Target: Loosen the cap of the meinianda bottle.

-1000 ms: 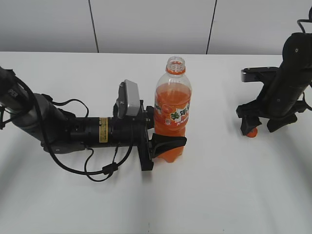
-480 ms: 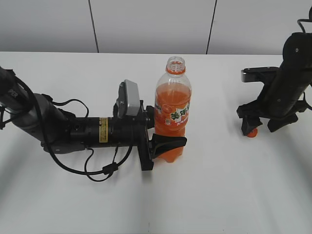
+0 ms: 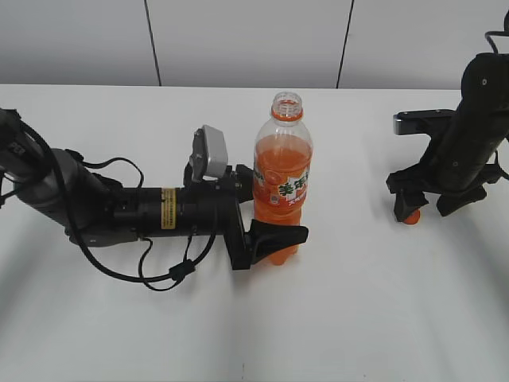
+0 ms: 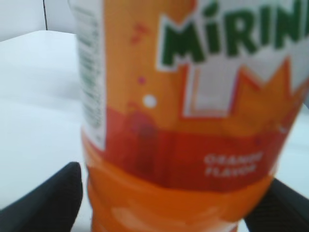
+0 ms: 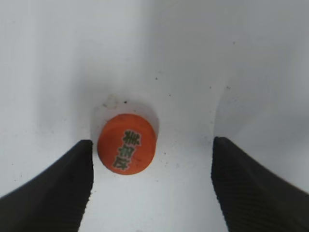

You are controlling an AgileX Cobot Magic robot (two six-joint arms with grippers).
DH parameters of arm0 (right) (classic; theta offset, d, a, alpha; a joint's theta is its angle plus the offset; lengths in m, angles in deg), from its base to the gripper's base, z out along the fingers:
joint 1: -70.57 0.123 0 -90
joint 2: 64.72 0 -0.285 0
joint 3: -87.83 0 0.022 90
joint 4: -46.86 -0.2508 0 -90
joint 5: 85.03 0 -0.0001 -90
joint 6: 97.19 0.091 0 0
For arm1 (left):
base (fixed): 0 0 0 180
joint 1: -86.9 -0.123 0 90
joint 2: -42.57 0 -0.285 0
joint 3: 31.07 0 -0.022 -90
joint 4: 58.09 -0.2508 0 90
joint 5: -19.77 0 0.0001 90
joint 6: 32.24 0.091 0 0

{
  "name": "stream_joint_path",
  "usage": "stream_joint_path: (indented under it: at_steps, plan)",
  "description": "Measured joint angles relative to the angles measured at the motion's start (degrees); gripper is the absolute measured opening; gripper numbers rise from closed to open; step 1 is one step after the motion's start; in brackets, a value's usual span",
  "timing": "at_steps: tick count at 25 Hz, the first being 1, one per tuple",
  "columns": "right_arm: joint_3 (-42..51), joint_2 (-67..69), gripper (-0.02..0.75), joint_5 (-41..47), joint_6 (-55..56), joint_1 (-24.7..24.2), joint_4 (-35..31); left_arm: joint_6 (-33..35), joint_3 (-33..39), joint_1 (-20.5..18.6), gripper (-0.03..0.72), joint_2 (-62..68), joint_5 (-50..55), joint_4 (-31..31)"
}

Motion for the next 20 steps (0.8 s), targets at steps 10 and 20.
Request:
stream_joint_path:
  at_steps: [10,20]
  plan:
    - [0.0,0.0,0.568,0.0,-0.05,0.0,0.0,-8.2,0.0,0.0,0.594,-8.46,0.08,-2.49]
    - [0.0,0.0,0.568,0.0,-0.28,0.0,0.0,-16.37,0.02,0.0,0.592,-17.27,0.07,-3.73]
